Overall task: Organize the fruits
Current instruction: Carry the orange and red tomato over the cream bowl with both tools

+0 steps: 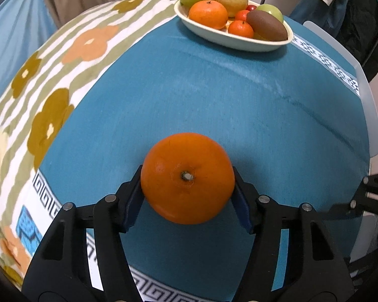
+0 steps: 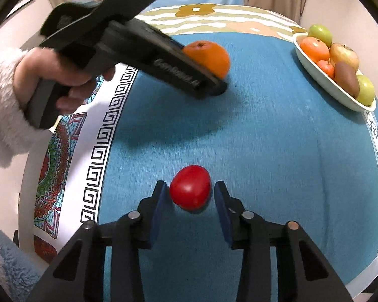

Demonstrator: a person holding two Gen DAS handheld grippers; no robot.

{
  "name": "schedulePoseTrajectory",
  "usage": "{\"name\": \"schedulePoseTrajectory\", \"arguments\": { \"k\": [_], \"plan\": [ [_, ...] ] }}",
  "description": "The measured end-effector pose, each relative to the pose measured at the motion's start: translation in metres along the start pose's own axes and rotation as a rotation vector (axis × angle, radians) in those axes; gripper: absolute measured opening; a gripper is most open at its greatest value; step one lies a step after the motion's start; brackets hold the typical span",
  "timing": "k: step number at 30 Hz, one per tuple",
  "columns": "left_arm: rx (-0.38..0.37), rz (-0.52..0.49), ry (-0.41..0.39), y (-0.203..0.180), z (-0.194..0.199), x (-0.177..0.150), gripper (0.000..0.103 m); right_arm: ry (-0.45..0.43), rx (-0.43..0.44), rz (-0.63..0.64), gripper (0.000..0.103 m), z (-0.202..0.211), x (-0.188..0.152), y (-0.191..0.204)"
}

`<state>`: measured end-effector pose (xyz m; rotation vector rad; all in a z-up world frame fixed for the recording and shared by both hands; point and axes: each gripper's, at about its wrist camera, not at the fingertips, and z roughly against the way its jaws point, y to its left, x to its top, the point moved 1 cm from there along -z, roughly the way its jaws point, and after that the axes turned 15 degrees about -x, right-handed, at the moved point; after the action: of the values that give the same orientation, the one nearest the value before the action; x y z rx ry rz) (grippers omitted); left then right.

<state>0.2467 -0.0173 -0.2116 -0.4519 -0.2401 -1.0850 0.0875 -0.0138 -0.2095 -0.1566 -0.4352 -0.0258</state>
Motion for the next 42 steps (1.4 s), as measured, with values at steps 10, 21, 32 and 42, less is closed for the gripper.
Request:
{"name": "schedulePoseTrajectory", "arguments": {
  "k": [10, 21, 32, 42],
  "plan": [
    [0.023, 0.069, -0.020, -0.003, 0.012, -0.018, 0.066, -0.011, -0.003, -0.005, 0.029, 0.003, -0.002, -0.008],
    [0.068, 0.108, -0.096, -0.010, 0.053, -0.015, 0.066, -0.067, -0.045, -0.079, 0.029, 0.023, 0.015, -0.039],
    [0.132, 0.133, -0.184, -0.033, 0.094, 0.015, 0.066, -0.184, -0.072, -0.103, 0.029, 0.055, 0.054, -0.088],
    [0.187, 0.244, -0.272, -0.071, 0.105, 0.068, 0.066, -0.274, -0.047, -0.078, 0.029, 0.069, 0.084, -0.169]
  ]
}}
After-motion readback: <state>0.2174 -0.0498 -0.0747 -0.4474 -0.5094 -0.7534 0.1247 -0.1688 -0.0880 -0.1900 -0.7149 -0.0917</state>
